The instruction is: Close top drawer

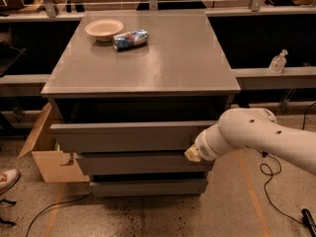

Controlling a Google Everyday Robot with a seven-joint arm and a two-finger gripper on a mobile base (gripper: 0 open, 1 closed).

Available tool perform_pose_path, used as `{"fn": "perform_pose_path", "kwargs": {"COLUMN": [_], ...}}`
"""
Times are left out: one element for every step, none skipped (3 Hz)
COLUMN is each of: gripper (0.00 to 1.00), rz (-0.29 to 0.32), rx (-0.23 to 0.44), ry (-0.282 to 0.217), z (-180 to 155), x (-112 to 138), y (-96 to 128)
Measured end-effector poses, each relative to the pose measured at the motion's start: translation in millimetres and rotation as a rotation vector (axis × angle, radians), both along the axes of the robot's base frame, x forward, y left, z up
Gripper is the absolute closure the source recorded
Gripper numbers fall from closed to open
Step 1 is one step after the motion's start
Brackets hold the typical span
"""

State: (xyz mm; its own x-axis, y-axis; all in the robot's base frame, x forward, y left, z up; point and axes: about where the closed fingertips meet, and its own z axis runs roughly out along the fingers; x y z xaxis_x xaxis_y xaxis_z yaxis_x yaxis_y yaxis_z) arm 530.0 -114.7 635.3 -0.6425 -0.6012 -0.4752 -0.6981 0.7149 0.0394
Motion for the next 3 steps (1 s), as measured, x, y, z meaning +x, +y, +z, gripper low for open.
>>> {"fn": "perform_pose_path", "kwargs": {"gripper": [1.00,1.00,1.00], "rz": [0.040,0.081,0.120], "rx": [0.014,0.023,0.029], "ry": [-0.029,-0.052,-0.055], "z": [2.8,6.3,8.4], "x": [27.5,52.4,68.5], "y": [9.1,18.4,27.1]}}
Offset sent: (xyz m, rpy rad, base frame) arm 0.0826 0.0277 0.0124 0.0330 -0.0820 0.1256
